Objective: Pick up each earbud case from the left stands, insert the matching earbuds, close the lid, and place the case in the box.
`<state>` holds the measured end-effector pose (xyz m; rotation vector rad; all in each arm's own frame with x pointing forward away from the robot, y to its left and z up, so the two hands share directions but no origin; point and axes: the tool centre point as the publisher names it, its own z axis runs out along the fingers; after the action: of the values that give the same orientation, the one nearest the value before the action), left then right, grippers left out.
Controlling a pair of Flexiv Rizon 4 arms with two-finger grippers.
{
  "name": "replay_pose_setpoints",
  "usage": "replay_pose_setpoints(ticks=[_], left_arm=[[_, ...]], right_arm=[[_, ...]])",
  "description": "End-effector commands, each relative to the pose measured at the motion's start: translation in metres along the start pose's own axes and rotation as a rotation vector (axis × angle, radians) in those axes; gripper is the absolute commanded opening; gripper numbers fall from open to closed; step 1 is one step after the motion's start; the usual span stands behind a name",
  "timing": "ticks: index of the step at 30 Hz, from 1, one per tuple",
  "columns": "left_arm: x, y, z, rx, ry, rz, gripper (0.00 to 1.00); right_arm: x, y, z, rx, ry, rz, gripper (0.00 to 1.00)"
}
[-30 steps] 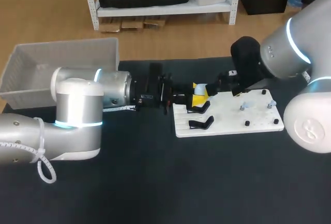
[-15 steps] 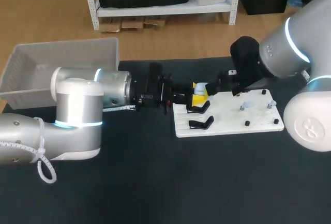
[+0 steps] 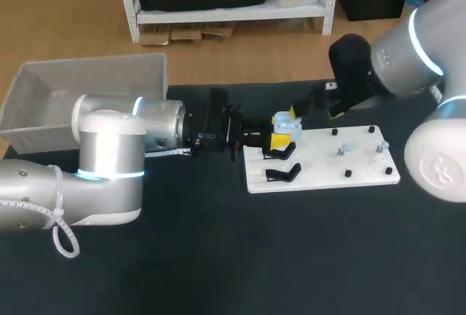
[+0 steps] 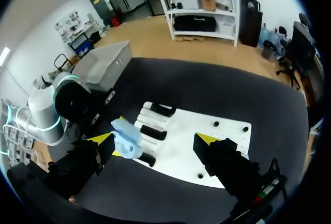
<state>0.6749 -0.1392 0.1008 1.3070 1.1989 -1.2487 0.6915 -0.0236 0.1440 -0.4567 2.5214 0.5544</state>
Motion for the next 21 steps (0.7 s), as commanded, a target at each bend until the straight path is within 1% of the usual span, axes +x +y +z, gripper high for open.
replay_pose_setpoints(ticks=[1, 5, 9, 11, 15, 17, 19, 21], left_arm=[[0.001, 0.001, 0.0, 0.0, -0.004, 0.002, 0.0], [0.001, 0.001, 0.0, 0.0, -0.004, 0.002, 0.0], [0.001, 0.001, 0.0, 0.0, -0.004, 0.002, 0.0], [0.001, 0.001, 0.0, 0.0, -0.004, 0.002, 0.0], [0.001, 0.001, 0.0, 0.0, -0.004, 0.002, 0.0], [0.001, 0.001, 0.0, 0.0, -0.004, 0.002, 0.0], [0.001, 0.001, 0.0, 0.0, -0.004, 0.002, 0.0], [0.001, 0.001, 0.0, 0.0, -0.004, 0.002, 0.0]], right_arm=[[0.006, -0.015, -0.023, 0.08, 0.0, -0.018, 1.0], [0.01, -0.044, -0.028, 0.165, 0.045, -0.027, 1.0], [0.021, -0.077, -0.026, 0.27, 0.13, -0.029, 1.0], [0.03, -0.093, -0.021, 0.319, 0.18, -0.033, 1.0], [0.047, -0.115, -0.011, 0.342, 0.267, -0.006, 1.0], [0.053, -0.123, -0.008, 0.321, 0.291, 0.027, 1.0], [0.057, -0.131, -0.005, 0.336, 0.306, 0.024, 1.0], [0.061, -0.136, -0.004, 0.334, 0.316, 0.026, 1.0]])
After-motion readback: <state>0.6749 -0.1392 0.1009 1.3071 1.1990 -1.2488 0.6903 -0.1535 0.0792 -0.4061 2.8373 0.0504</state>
